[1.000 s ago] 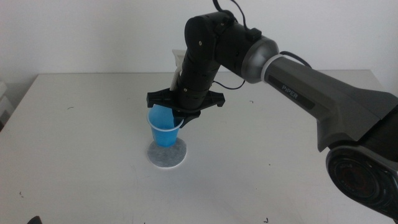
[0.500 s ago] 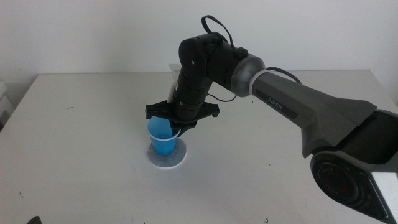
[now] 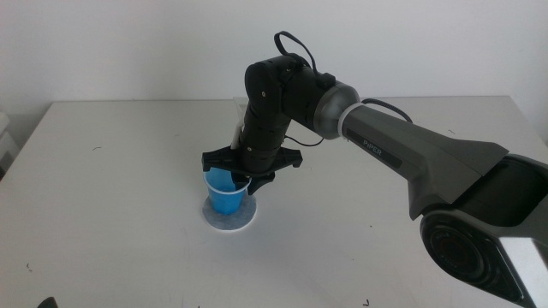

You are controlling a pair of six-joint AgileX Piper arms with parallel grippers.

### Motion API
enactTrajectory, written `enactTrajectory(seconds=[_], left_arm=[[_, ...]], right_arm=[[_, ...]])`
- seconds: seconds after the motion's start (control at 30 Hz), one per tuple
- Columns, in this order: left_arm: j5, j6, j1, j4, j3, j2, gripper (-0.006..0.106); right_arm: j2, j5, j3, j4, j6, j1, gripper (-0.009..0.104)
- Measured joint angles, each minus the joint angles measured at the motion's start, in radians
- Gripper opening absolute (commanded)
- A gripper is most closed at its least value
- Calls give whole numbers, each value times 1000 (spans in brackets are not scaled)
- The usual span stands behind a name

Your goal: Place an empty cup on a cup mat.

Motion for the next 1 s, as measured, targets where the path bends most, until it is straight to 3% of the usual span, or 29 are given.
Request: enactTrajectory(seconds=[0.3,0.57,0.77,1.0], left_arm=[[0,0,0,0,0,0,105],[0,0,0,0,0,0,105],[0,0,0,0,0,0,105],[0,0,0,0,0,0,105]], right_arm=[[-27,8,0,-28,0,0,59],[-172,18,0,-86,2,-1,61],[-316,69,1,-168,1,-10,61],[-507,88,1,-185,-61,-86,68]])
